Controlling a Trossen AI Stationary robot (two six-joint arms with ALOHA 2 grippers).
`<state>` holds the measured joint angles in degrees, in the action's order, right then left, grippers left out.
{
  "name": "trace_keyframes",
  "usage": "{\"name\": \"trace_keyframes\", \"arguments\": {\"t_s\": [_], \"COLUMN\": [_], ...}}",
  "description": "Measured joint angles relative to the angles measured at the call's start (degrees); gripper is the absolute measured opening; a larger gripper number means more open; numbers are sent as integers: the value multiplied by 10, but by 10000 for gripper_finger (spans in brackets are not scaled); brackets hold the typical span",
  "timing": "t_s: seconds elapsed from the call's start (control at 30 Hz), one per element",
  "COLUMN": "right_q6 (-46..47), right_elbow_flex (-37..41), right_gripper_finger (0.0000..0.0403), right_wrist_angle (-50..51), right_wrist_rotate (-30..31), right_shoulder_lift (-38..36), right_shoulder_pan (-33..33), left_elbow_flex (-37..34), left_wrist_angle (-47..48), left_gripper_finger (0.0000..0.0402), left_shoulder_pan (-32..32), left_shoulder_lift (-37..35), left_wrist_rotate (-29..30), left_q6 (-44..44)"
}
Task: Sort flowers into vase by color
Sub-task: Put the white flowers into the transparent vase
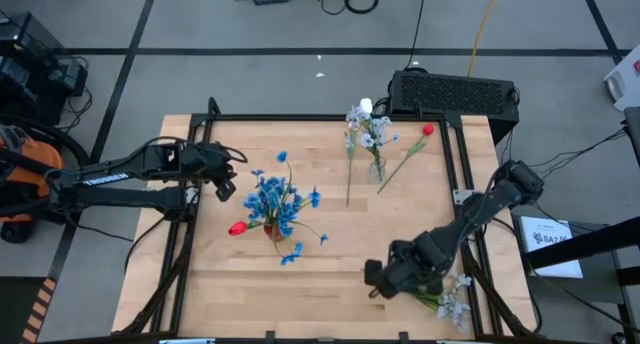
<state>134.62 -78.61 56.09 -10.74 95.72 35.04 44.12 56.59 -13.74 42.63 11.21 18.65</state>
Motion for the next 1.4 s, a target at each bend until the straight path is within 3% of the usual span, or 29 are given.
{"name": "trace_keyframes", "arguments": {"t_s": [0.2, 0.5, 0.73, 1.2, 1.4], "right_q6": [-68, -350, -482, -617, -660], "right_elbow_flex": [0, 0, 0, 0, 1], "right_gripper_finger": [73, 73, 78, 204, 226], "right_wrist_angle": [3, -15, 27, 97, 100], "right_wrist_rotate": [-14, -15, -15, -11, -11], "right_shoulder_lift": [18, 52, 96, 131, 158], "right_shoulder_pan": [35, 54, 52, 63, 84], "left_elbow_flex": [0, 0, 0, 0, 0], "left_wrist_angle": [-2, -5, -4, -3, -3], "left_gripper_finger": [121, 121, 121, 121, 121], "left_shoulder_pan": [0, 0, 0, 0, 0], "left_shoulder_lift": [1, 1, 1, 1, 1], "left_wrist_rotate": [0, 0, -3, -5, -5], "left_q6": [-1, 0, 1, 5, 7]}}
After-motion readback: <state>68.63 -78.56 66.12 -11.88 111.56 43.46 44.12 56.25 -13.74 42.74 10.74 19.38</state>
